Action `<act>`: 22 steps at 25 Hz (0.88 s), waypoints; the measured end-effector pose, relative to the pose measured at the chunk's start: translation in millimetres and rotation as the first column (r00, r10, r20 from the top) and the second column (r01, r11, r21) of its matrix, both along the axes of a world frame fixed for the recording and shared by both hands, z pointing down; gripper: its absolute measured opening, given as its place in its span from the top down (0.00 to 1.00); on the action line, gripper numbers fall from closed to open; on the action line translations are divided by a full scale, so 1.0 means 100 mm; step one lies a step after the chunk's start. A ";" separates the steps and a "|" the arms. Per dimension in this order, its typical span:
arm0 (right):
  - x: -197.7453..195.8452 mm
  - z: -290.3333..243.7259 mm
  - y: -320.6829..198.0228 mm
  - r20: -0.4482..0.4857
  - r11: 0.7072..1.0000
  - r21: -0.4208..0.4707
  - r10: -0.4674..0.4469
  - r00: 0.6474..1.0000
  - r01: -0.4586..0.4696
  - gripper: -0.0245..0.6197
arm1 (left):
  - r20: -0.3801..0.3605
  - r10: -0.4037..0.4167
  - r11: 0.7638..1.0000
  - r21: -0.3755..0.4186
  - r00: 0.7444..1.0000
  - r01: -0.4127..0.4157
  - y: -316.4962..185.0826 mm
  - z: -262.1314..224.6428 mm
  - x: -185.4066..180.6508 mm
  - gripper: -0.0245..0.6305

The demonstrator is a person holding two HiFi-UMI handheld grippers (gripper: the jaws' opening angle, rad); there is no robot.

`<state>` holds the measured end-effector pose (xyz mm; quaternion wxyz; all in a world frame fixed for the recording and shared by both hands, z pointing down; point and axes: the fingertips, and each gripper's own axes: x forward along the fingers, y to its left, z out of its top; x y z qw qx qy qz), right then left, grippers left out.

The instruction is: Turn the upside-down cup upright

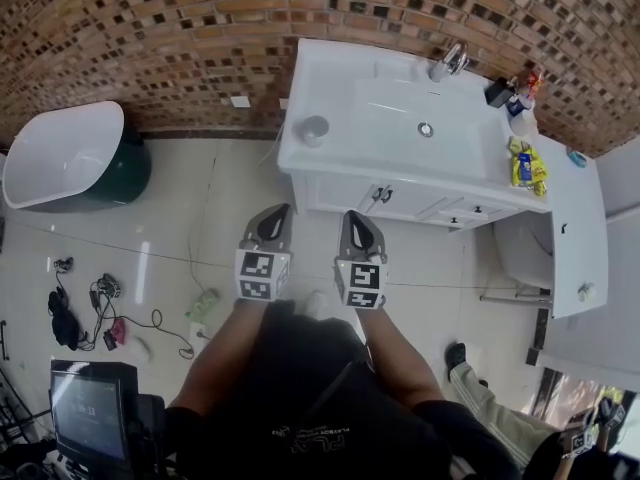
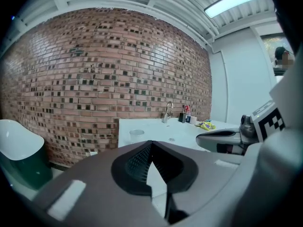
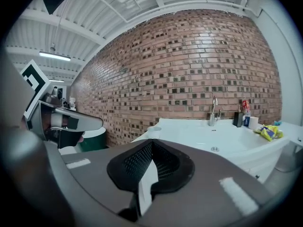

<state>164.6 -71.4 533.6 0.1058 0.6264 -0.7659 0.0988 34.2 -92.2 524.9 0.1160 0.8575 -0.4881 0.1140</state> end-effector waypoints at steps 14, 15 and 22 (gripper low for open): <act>-0.23 -0.19 0.85 -0.043 0.995 0.034 0.094 0.995 -0.092 0.94 | 0.013 0.084 0.996 0.036 0.996 -0.084 0.73 -0.05 -0.28 0.96; -0.27 -0.21 0.93 -0.046 0.995 0.038 0.096 0.994 -0.094 0.94 | 0.013 0.082 0.996 0.039 0.997 -0.082 0.80 -0.07 -0.35 0.96; -0.60 -0.22 1.44 -0.062 0.994 0.048 0.100 0.993 -0.097 0.94 | -0.011 0.086 0.996 0.035 0.996 -0.086 1.31 0.02 -0.77 0.96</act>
